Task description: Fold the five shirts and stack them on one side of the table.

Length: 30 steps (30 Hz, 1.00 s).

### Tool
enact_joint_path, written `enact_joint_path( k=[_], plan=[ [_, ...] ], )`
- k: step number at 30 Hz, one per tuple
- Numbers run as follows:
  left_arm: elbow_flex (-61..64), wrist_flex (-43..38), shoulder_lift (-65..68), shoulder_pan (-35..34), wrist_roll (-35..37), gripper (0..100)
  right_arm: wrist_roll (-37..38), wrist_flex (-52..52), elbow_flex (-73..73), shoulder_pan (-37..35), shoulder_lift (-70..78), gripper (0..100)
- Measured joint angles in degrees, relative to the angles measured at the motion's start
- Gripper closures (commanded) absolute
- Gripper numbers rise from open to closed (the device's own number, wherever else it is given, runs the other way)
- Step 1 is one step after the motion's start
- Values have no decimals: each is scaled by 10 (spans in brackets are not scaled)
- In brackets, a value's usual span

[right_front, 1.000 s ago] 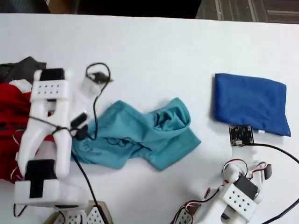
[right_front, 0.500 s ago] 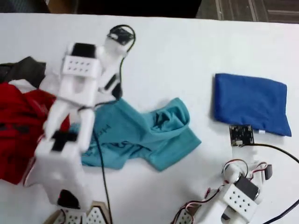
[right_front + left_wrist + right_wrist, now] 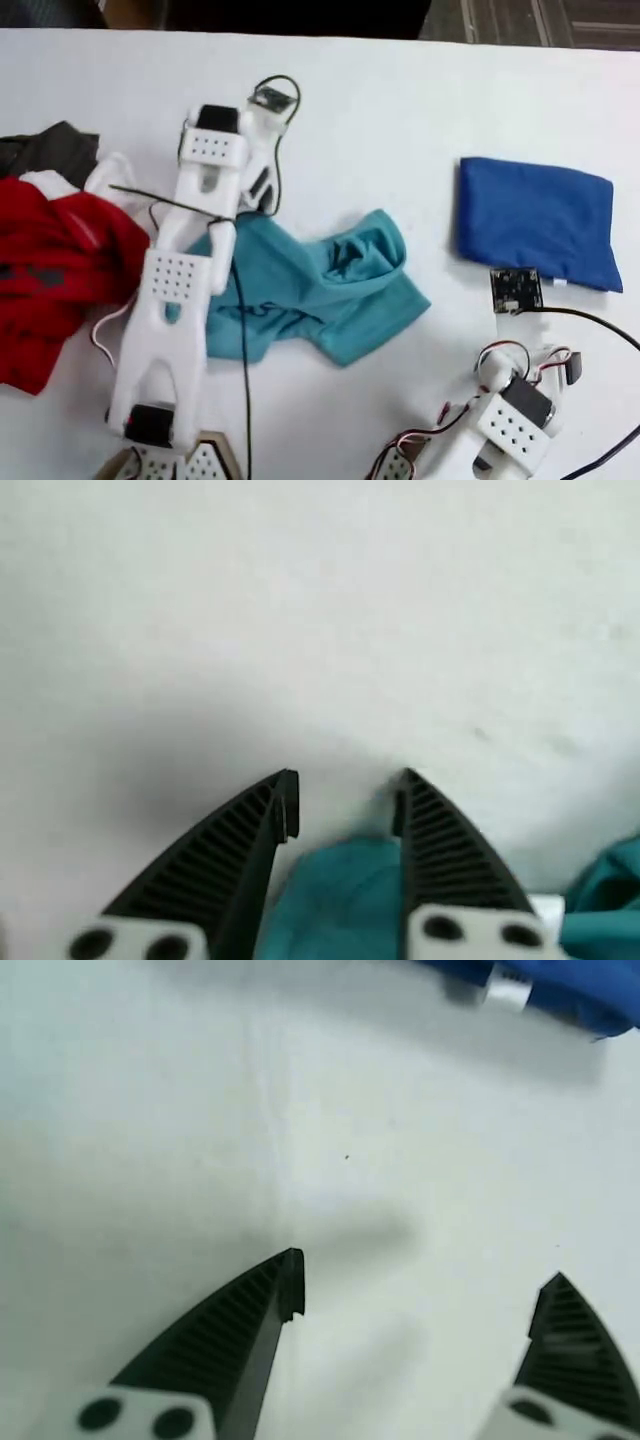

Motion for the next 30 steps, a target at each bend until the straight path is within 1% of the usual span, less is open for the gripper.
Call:
enact_joint_path(
  k=[1, 4, 8, 13, 16, 21, 26, 30],
  plan=[
    [9, 0, -4, 2, 0, 980, 0, 0, 0, 0, 0, 640],
    [62, 0, -36, 1, 0, 976, 0, 0, 0, 0, 0, 640],
    [181, 0, -129, 1, 0, 976, 0, 0, 0, 0, 0, 640],
    [386, 0, -280, 0, 0, 976, 0, 0, 0, 0, 0, 640],
    [520, -5, -361, -1, -18, 976, 0, 0, 0, 0, 0, 640],
    [708, -74, -465, -4, -47, 976, 0, 0, 0, 0, 0, 640],
    [820, -88, -545, -4, -69, 976, 0, 0, 0, 0, 0, 640],
    [858, -92, -608, -11, -92, 976, 0, 0, 0, 0, 0, 640]
  ],
)
